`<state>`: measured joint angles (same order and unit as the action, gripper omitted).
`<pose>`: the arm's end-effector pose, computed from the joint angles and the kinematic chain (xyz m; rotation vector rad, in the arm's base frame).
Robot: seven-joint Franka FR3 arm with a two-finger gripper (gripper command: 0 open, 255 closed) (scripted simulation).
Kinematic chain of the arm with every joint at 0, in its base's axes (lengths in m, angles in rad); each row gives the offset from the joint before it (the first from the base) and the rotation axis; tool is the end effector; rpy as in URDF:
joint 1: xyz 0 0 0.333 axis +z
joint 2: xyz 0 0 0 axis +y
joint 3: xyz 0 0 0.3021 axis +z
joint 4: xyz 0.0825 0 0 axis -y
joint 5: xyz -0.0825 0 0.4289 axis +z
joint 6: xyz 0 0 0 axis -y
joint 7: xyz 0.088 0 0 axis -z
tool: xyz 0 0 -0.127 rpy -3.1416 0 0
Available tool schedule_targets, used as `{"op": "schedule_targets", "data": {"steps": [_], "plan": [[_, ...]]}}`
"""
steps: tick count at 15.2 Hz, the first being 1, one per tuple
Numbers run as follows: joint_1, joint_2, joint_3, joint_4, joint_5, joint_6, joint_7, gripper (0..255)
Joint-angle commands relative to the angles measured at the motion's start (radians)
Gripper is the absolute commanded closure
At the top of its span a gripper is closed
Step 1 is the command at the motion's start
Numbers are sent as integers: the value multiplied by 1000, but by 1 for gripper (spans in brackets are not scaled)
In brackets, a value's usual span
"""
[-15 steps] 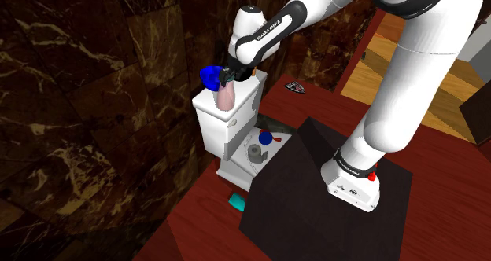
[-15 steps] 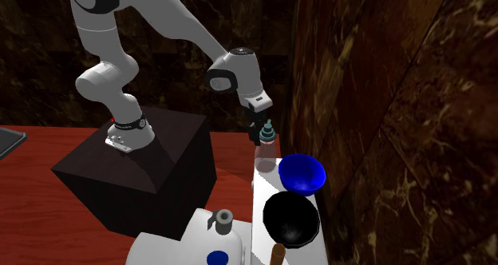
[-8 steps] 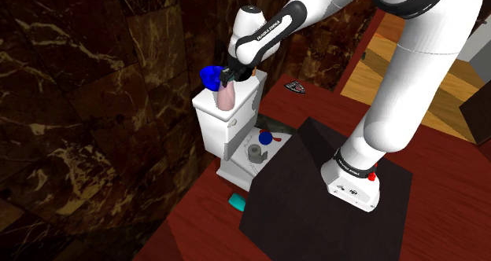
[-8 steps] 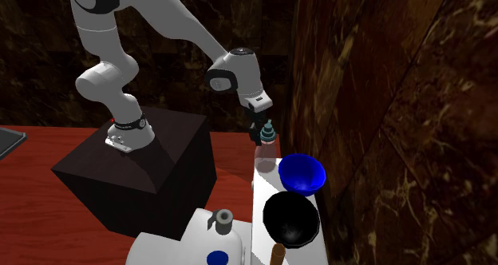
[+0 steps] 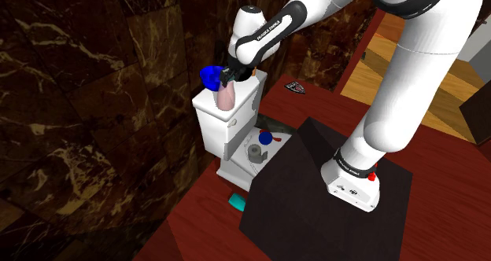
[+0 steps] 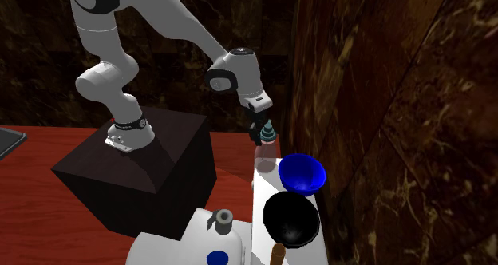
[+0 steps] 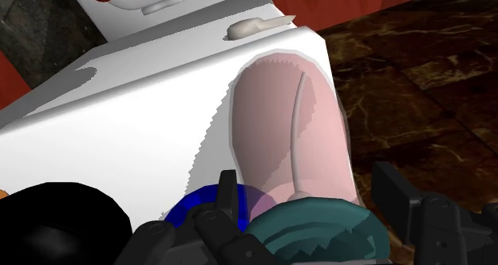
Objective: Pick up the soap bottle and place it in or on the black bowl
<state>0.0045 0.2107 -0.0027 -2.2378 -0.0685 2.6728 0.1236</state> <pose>0.5954 0.0025 0.2297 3.0960 -0.0992 0.3517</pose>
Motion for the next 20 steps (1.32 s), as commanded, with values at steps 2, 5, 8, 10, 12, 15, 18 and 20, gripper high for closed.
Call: {"op": "schedule_targets", "data": {"steps": [2, 5, 8, 10, 12, 15, 18, 20], "plan": [[0, -20, 1, 4, 2, -25, -3, 255], [-1, -49, 2, 13, 6, -62, -6, 255], [-1, -76, 3, 23, 9, -99, -9, 255], [-1, -93, 4, 31, 11, -125, -11, 255], [-1, -110, 4, 40, 13, -150, -13, 255], [-1, -133, 5, 55, 16, -188, -16, 255], [-1, -155, 5, 72, 18, -227, -19, 255], [-1, -168, 5, 84, 19, -253, -20, 255]]}}
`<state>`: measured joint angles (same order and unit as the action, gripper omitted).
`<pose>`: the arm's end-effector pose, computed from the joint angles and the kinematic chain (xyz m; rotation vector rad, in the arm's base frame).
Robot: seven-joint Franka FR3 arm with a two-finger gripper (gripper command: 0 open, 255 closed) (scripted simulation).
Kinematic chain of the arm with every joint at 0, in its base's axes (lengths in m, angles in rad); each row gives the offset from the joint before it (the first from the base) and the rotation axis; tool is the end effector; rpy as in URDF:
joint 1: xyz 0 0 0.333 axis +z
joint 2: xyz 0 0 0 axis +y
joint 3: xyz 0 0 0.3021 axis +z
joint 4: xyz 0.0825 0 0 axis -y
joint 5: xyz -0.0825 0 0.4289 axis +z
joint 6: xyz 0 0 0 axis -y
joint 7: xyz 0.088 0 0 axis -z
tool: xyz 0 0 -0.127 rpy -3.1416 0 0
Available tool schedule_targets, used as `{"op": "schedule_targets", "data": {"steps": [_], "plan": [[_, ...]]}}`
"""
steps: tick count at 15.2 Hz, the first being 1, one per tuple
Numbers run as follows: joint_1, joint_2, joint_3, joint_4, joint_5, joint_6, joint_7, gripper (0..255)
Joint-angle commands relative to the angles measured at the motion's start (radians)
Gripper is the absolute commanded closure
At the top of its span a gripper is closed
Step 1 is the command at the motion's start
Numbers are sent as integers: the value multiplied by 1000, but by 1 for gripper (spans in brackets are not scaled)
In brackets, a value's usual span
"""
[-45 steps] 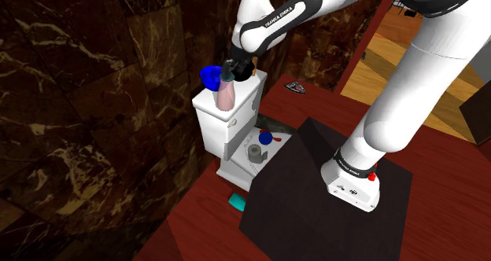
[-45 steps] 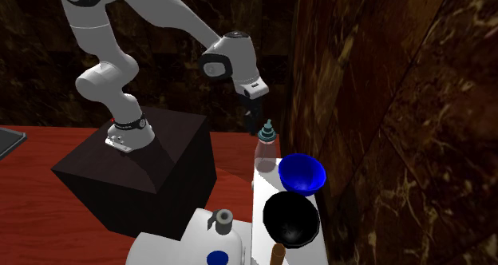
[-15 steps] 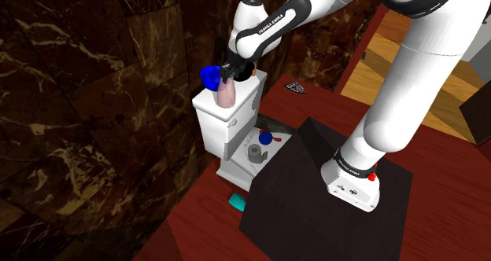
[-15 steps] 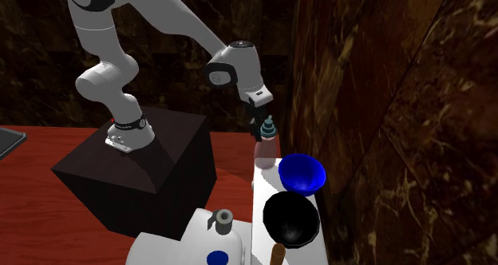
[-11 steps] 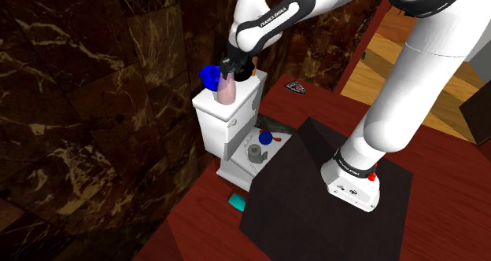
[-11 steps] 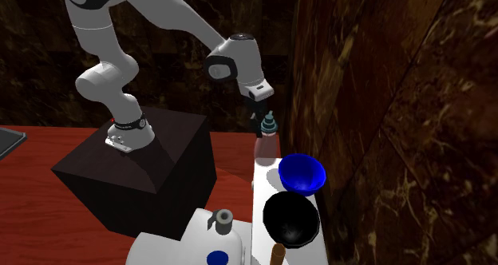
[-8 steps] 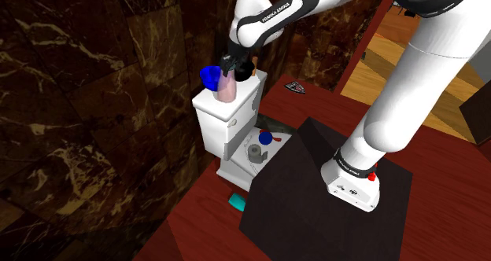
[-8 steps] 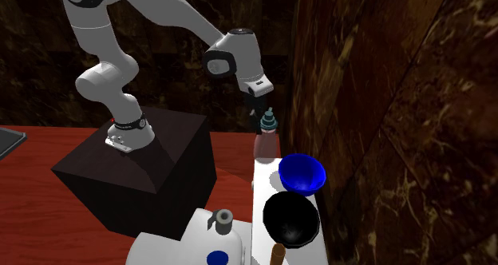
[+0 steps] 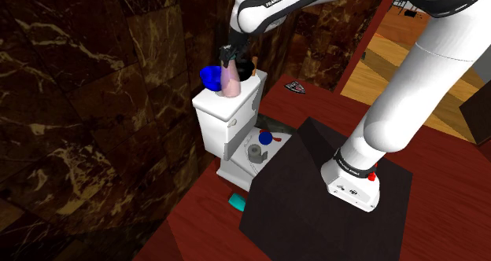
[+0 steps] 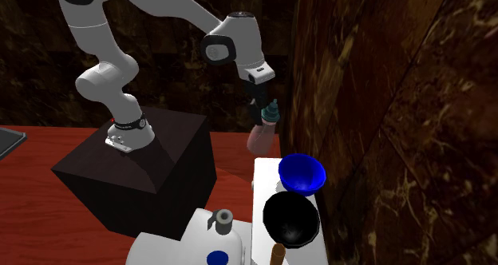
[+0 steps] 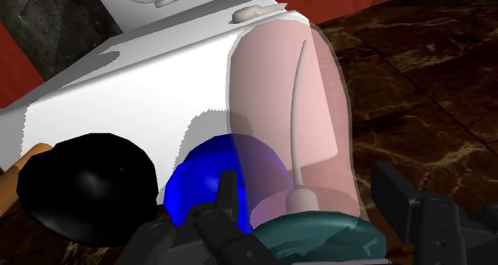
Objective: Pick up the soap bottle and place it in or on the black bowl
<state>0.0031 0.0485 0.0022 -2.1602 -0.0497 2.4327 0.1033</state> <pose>0.6048 0.0024 0.3373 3.0961 -0.0990 0.3509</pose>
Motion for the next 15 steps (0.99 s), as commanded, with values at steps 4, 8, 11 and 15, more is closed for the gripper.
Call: {"op": "schedule_targets", "data": {"steps": [4, 8, 11, 15], "plan": [[0, -31, 1, 34, 3, -64, -3, 255], [1, -52, 1, 65, 5, -116, -6, 255], [1, -66, 1, 90, 7, -156, -8, 255], [-19, -41, -20, 152, 20, -192, -57, 255]]}}
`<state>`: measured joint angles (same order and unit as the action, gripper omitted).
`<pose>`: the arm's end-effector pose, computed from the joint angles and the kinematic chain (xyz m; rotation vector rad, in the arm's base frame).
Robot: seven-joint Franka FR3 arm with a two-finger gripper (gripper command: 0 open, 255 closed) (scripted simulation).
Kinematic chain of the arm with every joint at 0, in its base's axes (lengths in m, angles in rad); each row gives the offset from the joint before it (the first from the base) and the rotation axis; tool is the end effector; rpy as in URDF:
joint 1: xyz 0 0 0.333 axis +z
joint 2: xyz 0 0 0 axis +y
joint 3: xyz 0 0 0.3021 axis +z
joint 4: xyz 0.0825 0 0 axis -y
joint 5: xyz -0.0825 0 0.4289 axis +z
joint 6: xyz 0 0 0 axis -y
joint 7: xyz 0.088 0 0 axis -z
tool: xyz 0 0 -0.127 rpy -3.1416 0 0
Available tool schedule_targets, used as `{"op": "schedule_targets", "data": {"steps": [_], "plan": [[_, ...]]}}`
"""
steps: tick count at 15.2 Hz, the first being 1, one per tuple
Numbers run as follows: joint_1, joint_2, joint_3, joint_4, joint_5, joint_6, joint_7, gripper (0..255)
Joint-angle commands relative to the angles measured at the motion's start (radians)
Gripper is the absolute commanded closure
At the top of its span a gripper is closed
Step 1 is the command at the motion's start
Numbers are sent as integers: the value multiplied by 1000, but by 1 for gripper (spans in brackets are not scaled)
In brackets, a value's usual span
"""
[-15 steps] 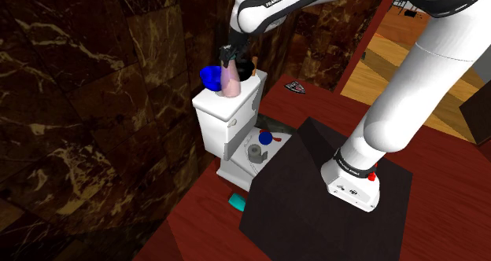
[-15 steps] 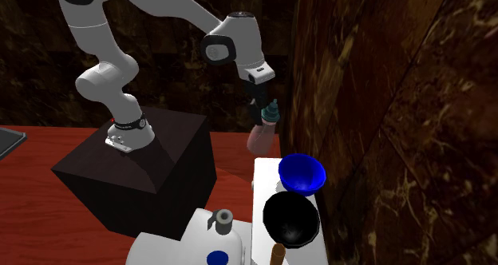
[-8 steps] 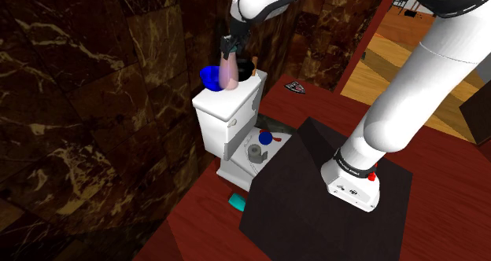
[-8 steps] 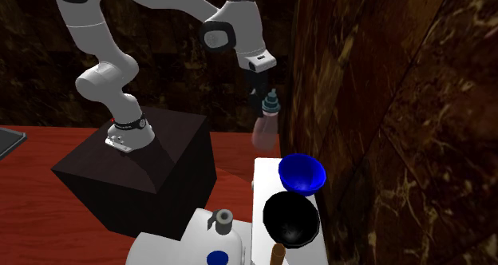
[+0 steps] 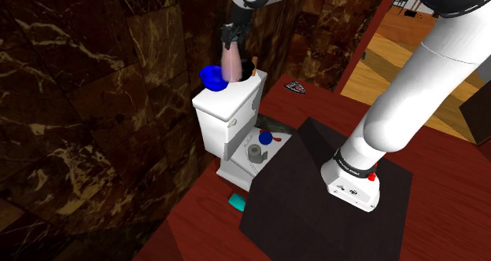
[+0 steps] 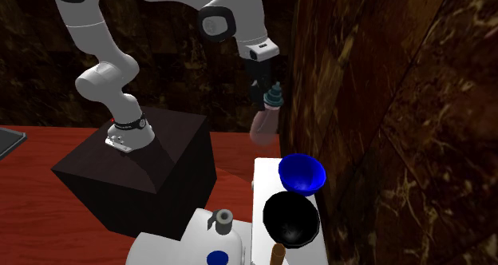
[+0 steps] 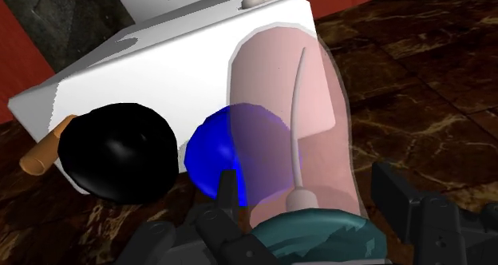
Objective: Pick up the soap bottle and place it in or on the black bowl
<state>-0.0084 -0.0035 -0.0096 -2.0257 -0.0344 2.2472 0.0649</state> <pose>0.6174 -0.0126 0.4184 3.0964 -0.0997 0.3510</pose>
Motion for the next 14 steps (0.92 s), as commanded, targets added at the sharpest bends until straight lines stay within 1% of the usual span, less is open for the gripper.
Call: {"op": "schedule_targets", "data": {"steps": [1, 8, 14], "plan": [[-18, 27, -18, 44, 11, -16, -43, 255], [-95, 167, -76, 267, 64, -98, -200, 255], [-172, 327, -107, 525, 113, -201, -315, 255]]}}
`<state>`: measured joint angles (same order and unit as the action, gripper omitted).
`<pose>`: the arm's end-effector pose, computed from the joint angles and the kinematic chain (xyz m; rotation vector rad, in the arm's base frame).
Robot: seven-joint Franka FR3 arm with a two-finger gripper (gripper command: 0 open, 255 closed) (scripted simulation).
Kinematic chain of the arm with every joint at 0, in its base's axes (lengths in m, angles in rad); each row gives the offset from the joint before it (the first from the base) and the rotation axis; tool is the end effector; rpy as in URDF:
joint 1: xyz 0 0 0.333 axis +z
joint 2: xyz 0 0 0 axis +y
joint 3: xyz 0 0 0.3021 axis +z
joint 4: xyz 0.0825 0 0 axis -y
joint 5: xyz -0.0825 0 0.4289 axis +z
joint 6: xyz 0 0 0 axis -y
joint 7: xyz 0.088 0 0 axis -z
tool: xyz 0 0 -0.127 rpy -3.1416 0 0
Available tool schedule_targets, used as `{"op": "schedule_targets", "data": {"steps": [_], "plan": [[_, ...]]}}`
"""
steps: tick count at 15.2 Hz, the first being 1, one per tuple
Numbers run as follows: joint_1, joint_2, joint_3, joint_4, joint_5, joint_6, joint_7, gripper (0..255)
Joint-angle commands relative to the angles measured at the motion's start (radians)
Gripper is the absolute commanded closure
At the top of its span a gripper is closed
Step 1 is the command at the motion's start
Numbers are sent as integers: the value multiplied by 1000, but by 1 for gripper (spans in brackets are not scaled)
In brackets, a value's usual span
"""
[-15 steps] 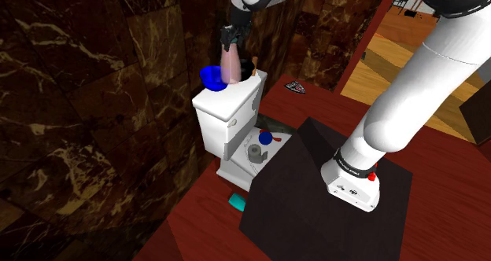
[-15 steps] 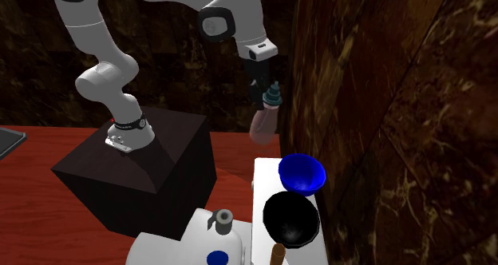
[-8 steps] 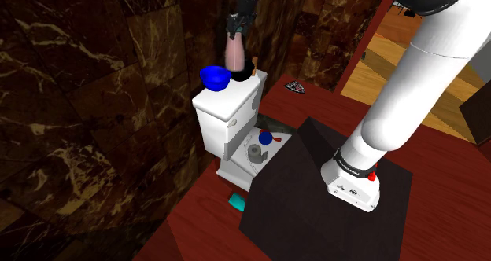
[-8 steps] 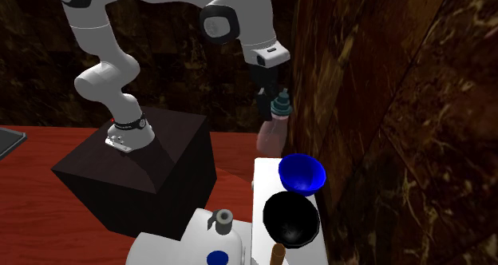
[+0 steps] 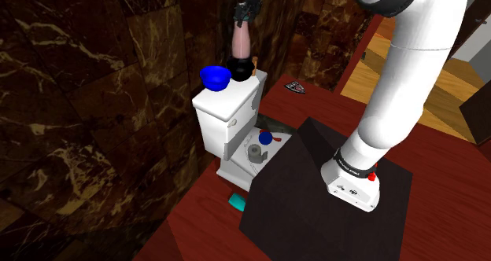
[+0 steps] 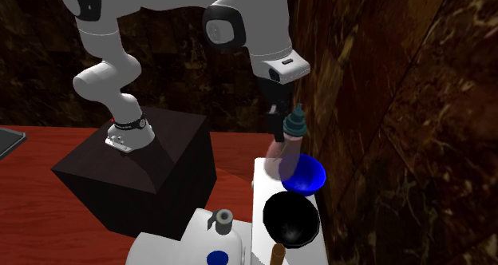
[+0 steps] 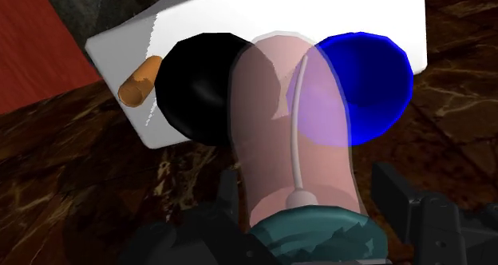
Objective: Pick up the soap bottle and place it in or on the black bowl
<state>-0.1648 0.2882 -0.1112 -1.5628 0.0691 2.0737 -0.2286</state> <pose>0.6899 -0.1830 0.4566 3.0961 -0.1019 0.3511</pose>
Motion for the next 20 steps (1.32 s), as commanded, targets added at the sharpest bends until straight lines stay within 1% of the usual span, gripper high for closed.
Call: {"op": "schedule_targets", "data": {"steps": [1, 4, 6, 13, 20], "plan": [[-30, 66, -9, 114, 18, -49, -39, 255], [-75, 173, -16, 293, 42, -125, -85, 255], [-108, 257, -18, 436, 57, -186, -110, 255], [-103, 246, -16, 325, 58, -86, -117, 255], [-100, 251, -14, 239, 63, 5, -124, 255]]}}
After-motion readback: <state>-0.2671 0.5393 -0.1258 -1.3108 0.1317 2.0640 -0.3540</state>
